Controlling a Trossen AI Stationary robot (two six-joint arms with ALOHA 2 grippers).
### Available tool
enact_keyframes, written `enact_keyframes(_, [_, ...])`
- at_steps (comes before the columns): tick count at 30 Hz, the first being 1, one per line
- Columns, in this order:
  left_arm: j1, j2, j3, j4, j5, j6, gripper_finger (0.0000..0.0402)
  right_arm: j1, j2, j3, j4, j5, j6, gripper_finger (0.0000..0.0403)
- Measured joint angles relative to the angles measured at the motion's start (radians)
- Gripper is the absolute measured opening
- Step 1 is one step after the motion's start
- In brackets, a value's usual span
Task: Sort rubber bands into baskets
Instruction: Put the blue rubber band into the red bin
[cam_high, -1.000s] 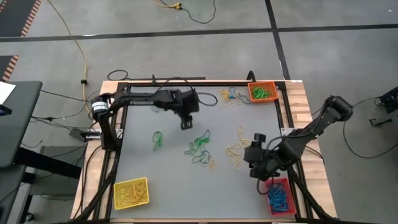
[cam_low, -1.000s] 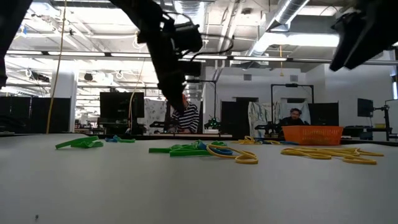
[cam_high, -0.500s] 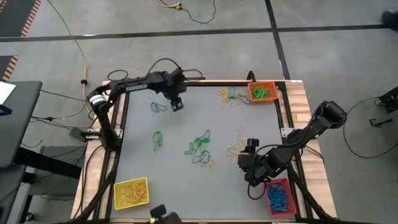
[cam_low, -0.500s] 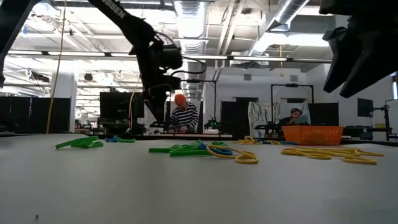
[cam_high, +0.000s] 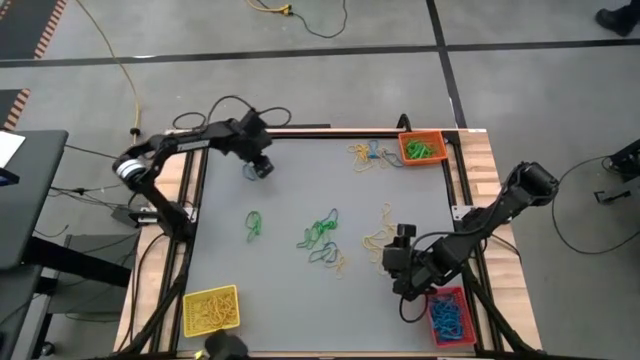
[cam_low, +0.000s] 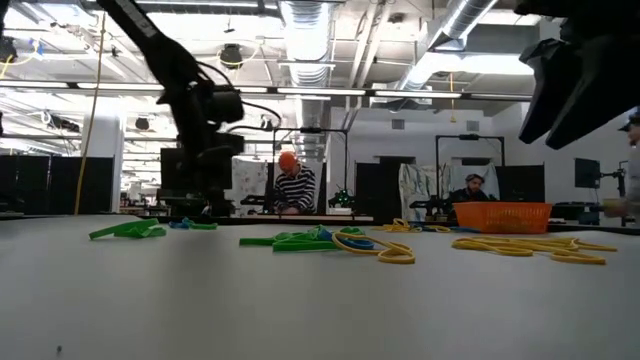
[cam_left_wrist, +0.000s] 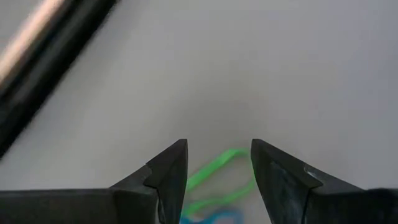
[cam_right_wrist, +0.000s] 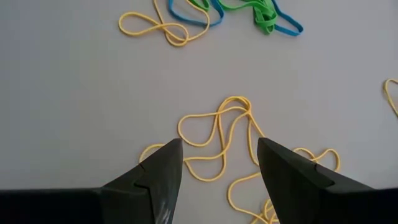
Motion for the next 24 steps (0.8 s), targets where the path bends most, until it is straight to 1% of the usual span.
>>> enact_keyframes(4, [0.017,-0.089,-0.081,0.017,-0.069,-0.038,0.0167,-0.023,0.0,0.0,0.009,0.0,-0.022,0.0235])
enact_keyframes(8, [0.034,-0.136,-0.126,-0.021,-0.075,-0.064,0.0167,-0.038,0.0,0.0,0.026,-0.001,-0.043,0.0235])
enact_keyframes(11, [0.038,-0.142,-0.151,-0.067,-0.075,-0.081,0.0167,-0.038,0.0,0.0,0.04,-0.002,-0.06,0.0235])
enact_keyframes(16, [0.039,-0.142,-0.195,-0.067,-0.114,-0.117,0.0167,-0.038,0.0,0.0,0.05,-0.006,-0.07,0.0235])
enact_keyframes(18, [0.039,-0.142,-0.21,-0.047,-0.136,-0.124,0.0167,-0.038,0.0,0.0,0.05,-0.006,-0.07,0.0235])
enact_keyframes(24, [0.039,-0.142,-0.221,0.018,-0.137,-0.151,0.0167,-0.033,0.0,0.0,0.05,-0.006,-0.07,0.0235])
